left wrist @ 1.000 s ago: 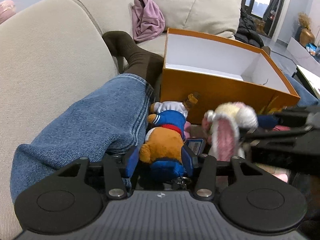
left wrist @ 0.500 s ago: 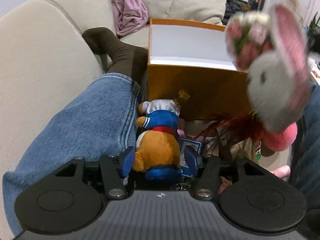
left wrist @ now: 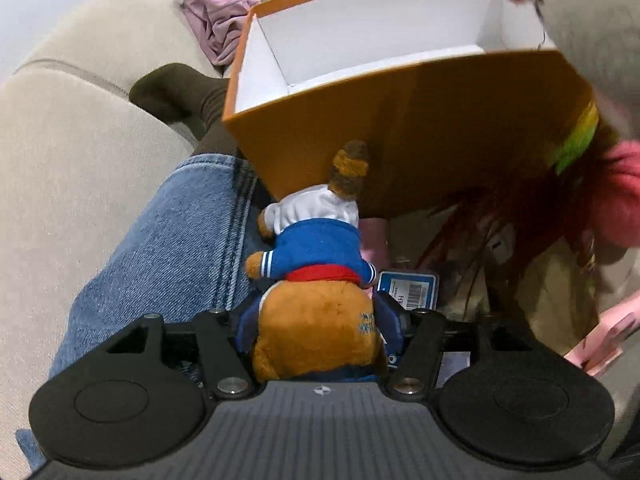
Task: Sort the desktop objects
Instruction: 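Lift the plush bear with the left tool while the right tool lifts the bunny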
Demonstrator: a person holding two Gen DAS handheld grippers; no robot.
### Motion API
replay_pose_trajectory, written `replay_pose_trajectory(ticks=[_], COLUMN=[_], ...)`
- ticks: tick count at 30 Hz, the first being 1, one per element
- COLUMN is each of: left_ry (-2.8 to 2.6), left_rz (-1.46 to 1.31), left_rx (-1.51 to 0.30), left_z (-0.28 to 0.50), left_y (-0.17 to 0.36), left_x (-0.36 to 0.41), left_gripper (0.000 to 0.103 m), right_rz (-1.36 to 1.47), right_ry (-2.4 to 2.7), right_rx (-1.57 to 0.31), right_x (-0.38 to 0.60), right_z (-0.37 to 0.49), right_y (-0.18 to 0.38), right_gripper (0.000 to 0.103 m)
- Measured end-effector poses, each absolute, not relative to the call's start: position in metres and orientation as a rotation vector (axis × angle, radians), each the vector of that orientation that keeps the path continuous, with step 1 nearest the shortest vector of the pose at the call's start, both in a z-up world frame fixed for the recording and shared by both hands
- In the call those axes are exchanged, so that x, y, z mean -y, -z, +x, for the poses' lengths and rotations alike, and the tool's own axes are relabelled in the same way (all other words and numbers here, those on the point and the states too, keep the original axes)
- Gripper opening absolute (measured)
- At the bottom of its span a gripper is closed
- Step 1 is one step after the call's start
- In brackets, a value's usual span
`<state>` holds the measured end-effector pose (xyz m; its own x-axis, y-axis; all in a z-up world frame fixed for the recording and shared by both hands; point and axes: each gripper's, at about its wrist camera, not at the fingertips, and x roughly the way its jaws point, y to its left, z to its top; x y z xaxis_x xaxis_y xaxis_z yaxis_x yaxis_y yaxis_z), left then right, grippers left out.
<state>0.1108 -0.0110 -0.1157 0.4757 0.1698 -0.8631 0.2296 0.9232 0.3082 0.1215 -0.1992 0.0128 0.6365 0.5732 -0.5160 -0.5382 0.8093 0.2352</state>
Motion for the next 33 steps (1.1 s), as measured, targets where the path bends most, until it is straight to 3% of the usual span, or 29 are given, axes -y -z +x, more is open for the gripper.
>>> replay_pose_trajectory(ticks=[11,24,33], left_ry=[0.018,0.078,0.160], left_rz=[0.366,0.009,-0.013], left_rx=[-0.997,-0.795,-0.719], left_z=[0.096,0.059,0.112], left_y=[0.114,0.004,-0.046], left_x=[0.002,-0.034,-0.027], left_gripper=[0.062,0.061,0.061], right_rz=[0.064,0.043,0.022], right_ry=[-0.592,-0.599,-0.607], right_rx=[-0.600,-0.597,-0.603], right_x=[0.213,0.207,0.193], right_z=[0.119,0.142,0.179], right_y=[-0.010,-0.014,-0.020], right_gripper=[0.045,0.045,0.045])
